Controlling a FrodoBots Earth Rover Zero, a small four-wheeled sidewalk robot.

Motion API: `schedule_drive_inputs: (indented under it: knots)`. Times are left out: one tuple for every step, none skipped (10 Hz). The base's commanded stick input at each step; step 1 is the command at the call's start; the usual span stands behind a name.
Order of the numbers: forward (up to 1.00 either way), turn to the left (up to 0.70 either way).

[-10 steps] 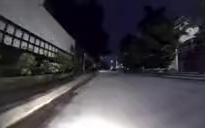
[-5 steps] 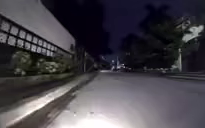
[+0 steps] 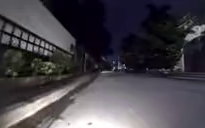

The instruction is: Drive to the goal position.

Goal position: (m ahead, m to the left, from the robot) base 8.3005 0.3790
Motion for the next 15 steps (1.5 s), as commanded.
schedule_drive_inputs:
  knots:
    - [0.5, 0.0]
    - [0.5, 0.0]
    - [0.5, 0.0]
    - [0.5, 0.0]
    - [0.5, 0.0]
    - [0.5, 0.0]
    - [0.5, 0.0]
    - [0.5, 0.0]
    - [0.5, 0.0]
    - [0.5, 0.0]
    - [0.5, 0.0]
    - [0.5, 0.0]
    - [0.5, -0.11]
    - [0.5, -0.3]
    - [0.5, -0.5]
